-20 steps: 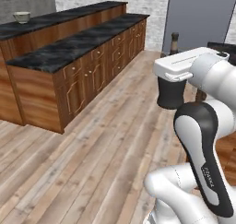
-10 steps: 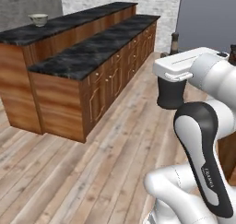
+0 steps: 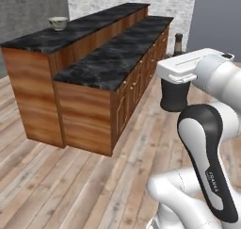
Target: There is a bowl on the dining counter. Grab a lemon wedge from the fridge and place it in the bowl. Then get the liquor bottle and glass cup from the cabinet and place them next to the bowl.
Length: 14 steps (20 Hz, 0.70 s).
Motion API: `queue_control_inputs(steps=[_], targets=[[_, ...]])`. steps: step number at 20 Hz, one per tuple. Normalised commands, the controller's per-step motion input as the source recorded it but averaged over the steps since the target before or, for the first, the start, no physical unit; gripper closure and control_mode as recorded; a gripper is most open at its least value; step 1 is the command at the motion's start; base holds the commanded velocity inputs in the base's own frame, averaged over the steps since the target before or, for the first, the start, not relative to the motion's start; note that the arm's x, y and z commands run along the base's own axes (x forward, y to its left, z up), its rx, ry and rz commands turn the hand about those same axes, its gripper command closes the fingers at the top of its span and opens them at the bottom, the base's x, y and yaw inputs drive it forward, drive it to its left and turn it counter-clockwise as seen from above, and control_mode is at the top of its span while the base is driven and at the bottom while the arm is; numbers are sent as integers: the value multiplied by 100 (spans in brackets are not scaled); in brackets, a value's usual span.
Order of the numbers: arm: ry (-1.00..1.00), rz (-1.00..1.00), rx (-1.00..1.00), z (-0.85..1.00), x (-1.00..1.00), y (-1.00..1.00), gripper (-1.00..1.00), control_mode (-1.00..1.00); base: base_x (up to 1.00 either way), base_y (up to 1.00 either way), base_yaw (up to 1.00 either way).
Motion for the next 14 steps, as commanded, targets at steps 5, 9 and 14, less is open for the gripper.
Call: queue_control_inputs(steps=[5,9,14], targets=[[0,0,0,0,0,0,100,100,98,100,-7],[0,0,0,0,0,0,100,100,98,100,-8],[0,0,0,0,0,0,100,100,98,100,-8]])
